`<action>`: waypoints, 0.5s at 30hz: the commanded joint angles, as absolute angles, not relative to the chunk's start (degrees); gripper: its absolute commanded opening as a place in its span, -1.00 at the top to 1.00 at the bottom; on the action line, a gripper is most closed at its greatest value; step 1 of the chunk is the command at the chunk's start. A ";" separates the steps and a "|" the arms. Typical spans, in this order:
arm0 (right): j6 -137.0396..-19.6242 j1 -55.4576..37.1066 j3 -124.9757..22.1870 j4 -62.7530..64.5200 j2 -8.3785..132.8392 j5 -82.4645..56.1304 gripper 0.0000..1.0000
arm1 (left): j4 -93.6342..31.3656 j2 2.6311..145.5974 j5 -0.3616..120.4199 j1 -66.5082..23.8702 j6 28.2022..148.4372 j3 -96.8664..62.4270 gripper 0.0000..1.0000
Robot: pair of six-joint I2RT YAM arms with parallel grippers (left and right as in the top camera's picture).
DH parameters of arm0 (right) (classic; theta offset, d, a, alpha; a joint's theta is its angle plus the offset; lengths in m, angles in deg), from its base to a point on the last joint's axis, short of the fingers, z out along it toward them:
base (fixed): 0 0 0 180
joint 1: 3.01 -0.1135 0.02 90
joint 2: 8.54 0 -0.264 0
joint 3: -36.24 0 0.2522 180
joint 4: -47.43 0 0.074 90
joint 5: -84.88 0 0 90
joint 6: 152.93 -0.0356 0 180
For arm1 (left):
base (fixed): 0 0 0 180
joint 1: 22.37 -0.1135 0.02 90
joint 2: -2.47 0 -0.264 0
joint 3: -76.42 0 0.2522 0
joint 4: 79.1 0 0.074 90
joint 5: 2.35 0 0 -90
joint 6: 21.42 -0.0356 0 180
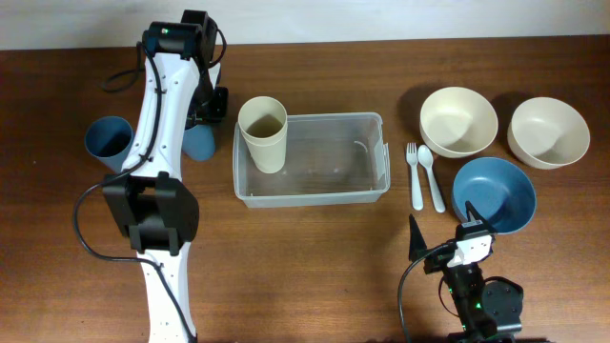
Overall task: Pack container
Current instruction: 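Grasp the rear blue cup with the left gripper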
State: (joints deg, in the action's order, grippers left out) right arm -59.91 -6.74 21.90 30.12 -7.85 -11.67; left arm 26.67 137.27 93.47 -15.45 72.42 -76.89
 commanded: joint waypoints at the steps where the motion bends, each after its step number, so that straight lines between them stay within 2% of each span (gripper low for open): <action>1: -59.95 -6.37 22.17 29.79 -8.29 -11.82 -0.97 | 25.95 137.69 93.01 -15.91 71.52 -76.93 0.22; 2: -59.95 -6.37 22.17 29.79 -8.29 -11.82 -0.98 | 25.73 137.69 93.01 -15.91 71.52 -76.93 0.24; 3: -59.95 -6.37 22.17 29.79 -8.29 -11.82 -0.97 | 25.57 137.69 93.01 -15.91 71.52 -76.93 0.34; 7: -59.95 -6.37 22.17 29.79 -8.29 -11.82 -0.97 | 25.60 137.69 93.01 -16.17 71.54 -76.93 0.88; 8: -59.95 -6.37 22.17 29.79 -8.29 -11.82 -0.98 | 25.60 137.69 93.03 -16.28 71.54 -76.93 0.96; 15: -59.95 -6.37 22.17 29.79 -8.29 -11.82 -0.97 | 25.60 137.69 93.03 -17.37 72.00 -76.95 0.97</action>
State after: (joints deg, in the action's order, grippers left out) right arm -59.88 -6.74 21.90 30.12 -7.85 -11.67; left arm 25.62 137.27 93.16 -16.54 71.81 -76.87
